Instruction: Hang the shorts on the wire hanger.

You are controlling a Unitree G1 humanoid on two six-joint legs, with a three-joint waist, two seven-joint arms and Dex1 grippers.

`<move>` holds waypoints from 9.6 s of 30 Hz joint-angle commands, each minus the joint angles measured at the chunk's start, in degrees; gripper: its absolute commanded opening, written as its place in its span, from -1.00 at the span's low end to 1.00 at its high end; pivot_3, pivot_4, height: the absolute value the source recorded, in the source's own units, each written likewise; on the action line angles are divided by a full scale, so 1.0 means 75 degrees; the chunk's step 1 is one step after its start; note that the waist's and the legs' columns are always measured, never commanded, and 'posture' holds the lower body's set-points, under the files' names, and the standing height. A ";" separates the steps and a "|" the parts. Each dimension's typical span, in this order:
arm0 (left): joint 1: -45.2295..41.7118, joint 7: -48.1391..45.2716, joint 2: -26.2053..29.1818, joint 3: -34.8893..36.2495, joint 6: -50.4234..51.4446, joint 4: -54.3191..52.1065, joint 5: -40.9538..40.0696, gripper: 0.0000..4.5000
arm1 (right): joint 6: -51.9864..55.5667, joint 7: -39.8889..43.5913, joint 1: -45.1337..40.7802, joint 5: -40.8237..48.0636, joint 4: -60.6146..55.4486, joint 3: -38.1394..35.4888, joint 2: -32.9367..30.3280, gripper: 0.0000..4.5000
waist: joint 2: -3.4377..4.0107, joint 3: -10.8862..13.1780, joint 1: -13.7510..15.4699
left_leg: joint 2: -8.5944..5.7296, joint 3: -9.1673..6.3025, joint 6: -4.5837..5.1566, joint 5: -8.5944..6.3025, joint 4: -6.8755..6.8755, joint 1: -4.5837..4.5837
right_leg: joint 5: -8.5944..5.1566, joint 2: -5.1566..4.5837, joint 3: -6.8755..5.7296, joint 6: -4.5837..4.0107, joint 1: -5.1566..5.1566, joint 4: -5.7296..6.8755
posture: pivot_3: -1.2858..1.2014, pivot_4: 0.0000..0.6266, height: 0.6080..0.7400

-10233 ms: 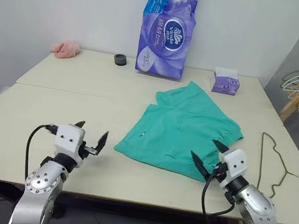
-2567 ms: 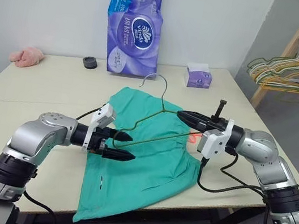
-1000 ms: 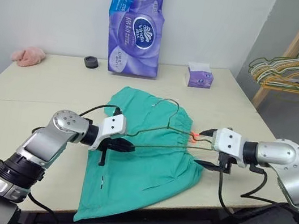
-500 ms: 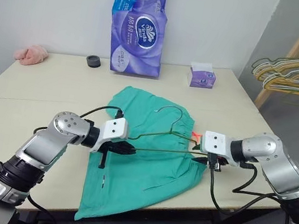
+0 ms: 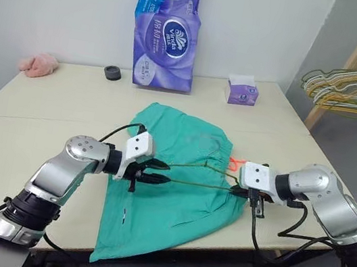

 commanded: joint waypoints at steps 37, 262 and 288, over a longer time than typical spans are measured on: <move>0.0367 -0.0589 0.1217 0.1482 0.0489 0.0763 -0.1040 -0.07 | 0.3664 -0.1192 0.2971 0.2874 0.0073 -0.3250 -0.0628 -1.00 | 0.0004 0.0010 -0.0051 | 0.0007 0.0076 -0.0007 -0.0005 -0.0002 0.0001 | -0.0003 0.0001 0.0013 0.0004 0.0001 -0.0003 | -0.10 -1.00 1.00; -0.0648 -0.2880 0.2687 -0.0067 -0.3004 0.1876 0.1289 -1.00 | 0.6611 -0.5562 -0.0163 0.5015 -0.0346 -0.4183 0.3285 -0.98 | -0.0023 -0.0021 -0.0437 | -0.0024 -0.0061 -0.0037 0.0014 0.0116 -0.0222 | -0.0002 -0.0021 -0.0022 -0.0022 -0.0243 0.0211 | -0.08 -1.00 1.00; -0.0178 -0.1176 0.1215 -0.0237 -0.3132 0.1152 0.1705 -1.00 | 0.3218 -0.3430 -0.0752 0.2703 -0.0956 -0.0607 0.0152 0.01 | -0.0022 -0.0022 -0.0396 | -0.0033 -0.0078 -0.0037 0.0015 0.0125 -0.0229 | -0.0004 -0.0061 -0.0042 -0.0019 -0.0239 0.0207 | -0.08 -1.00 1.00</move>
